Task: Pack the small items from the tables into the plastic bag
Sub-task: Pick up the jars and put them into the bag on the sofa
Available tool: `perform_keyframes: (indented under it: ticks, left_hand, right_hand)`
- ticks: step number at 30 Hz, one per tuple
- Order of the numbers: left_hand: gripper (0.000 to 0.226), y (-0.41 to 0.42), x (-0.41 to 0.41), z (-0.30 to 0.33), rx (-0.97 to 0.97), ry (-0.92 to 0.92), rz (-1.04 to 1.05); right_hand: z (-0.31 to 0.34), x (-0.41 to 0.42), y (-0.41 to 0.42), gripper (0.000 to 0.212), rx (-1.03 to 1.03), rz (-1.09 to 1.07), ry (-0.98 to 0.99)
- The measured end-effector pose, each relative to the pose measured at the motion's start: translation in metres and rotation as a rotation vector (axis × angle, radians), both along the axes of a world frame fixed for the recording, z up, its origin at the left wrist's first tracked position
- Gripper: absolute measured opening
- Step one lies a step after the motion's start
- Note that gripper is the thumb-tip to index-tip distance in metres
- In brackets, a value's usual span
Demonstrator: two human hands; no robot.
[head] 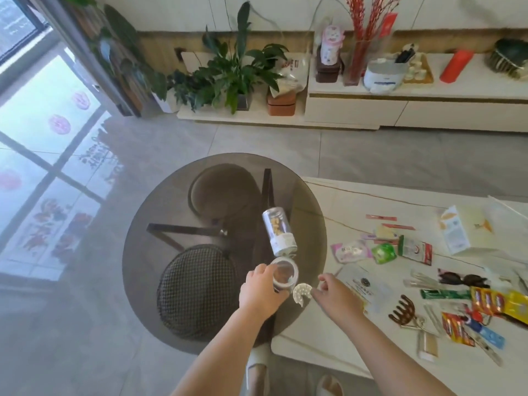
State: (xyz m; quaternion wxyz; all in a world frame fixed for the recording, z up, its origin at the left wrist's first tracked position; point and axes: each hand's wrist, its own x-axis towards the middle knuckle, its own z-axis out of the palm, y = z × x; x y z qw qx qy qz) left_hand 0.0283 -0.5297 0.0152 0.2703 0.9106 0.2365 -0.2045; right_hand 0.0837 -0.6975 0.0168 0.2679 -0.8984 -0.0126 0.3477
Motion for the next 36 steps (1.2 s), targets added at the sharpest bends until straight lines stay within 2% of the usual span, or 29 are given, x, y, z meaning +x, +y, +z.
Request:
perform_keyframes:
  ticks: [5, 13, 18, 21, 26, 36]
  left_hand:
    - [0.084, 0.010, 0.034, -0.059, -0.014, 0.080, -0.101]
    - [0.100, 0.014, 0.049, -0.124, 0.025, 0.086, -0.322]
    - [0.096, 0.026, 0.045, -0.134, 0.021, -0.015, -0.430]
    - [0.094, 0.043, 0.047, -0.133, -0.021, -0.069, -0.379]
    - [0.098, 0.094, 0.058, -0.128, -0.081, -0.065, -0.163]
    - [0.100, 0.160, 0.094, -0.140, -0.004, -0.114, -0.074]
  right_hand:
    - [-0.041, 0.023, 0.020, 0.040, -0.007, -0.054, 0.009]
    - [-0.083, 0.055, 0.054, 0.042, 0.008, -0.107, -0.005]
    - [-0.096, 0.062, 0.074, 0.042, -0.026, -0.083, -0.010]
    - [-0.104, 0.067, 0.088, 0.041, -0.046, -0.071, -0.018]
    - [-0.116, 0.080, 0.119, 0.045, -0.085, -0.068, -0.047]
    - [-0.154, 0.101, 0.173, 0.080, -0.257, -0.044, -0.195]
